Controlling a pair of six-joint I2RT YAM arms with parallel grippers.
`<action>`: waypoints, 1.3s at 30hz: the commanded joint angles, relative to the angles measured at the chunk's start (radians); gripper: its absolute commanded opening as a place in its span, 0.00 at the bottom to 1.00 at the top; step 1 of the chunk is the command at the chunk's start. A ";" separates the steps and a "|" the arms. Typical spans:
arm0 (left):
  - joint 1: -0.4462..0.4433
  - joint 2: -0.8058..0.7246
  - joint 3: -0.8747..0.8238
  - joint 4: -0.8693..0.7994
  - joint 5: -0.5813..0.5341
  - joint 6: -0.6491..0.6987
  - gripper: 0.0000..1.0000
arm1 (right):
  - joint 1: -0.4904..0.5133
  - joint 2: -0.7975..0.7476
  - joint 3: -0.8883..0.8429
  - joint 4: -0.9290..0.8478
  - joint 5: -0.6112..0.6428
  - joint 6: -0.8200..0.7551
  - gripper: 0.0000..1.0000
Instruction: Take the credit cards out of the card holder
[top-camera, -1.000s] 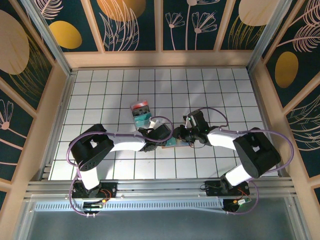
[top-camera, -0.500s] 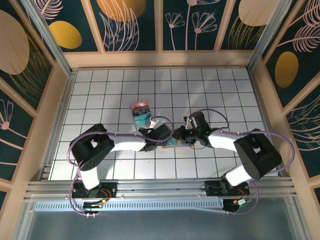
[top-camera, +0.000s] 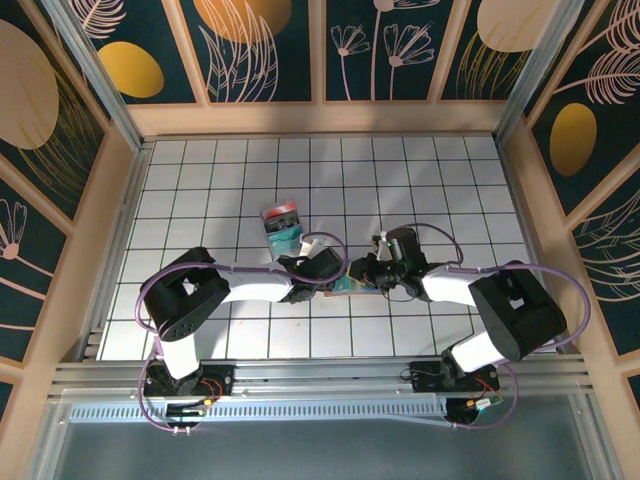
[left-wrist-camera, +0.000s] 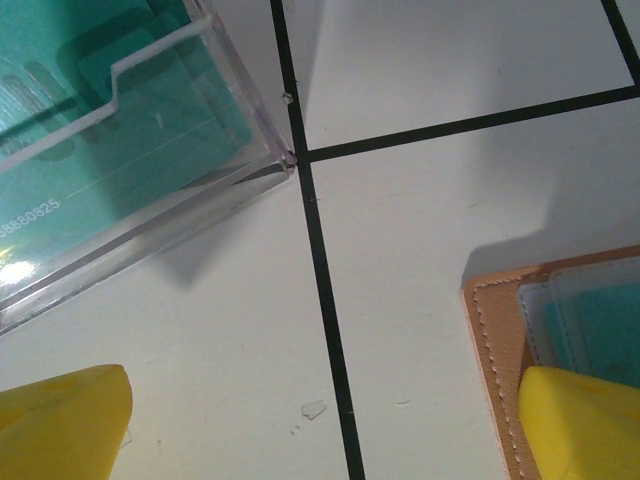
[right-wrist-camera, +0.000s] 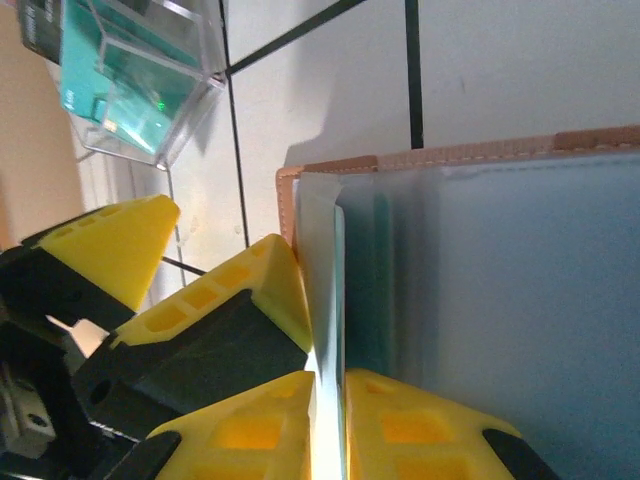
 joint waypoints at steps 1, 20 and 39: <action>0.000 0.042 -0.001 -0.069 0.008 0.000 0.99 | -0.014 -0.034 -0.019 0.117 -0.077 0.038 0.14; 0.000 0.048 -0.002 -0.089 -0.004 -0.002 0.99 | -0.051 -0.071 -0.032 0.066 -0.071 0.021 0.03; 0.000 0.069 0.022 -0.059 0.037 0.005 0.99 | -0.072 -0.079 -0.063 0.076 -0.058 0.005 0.04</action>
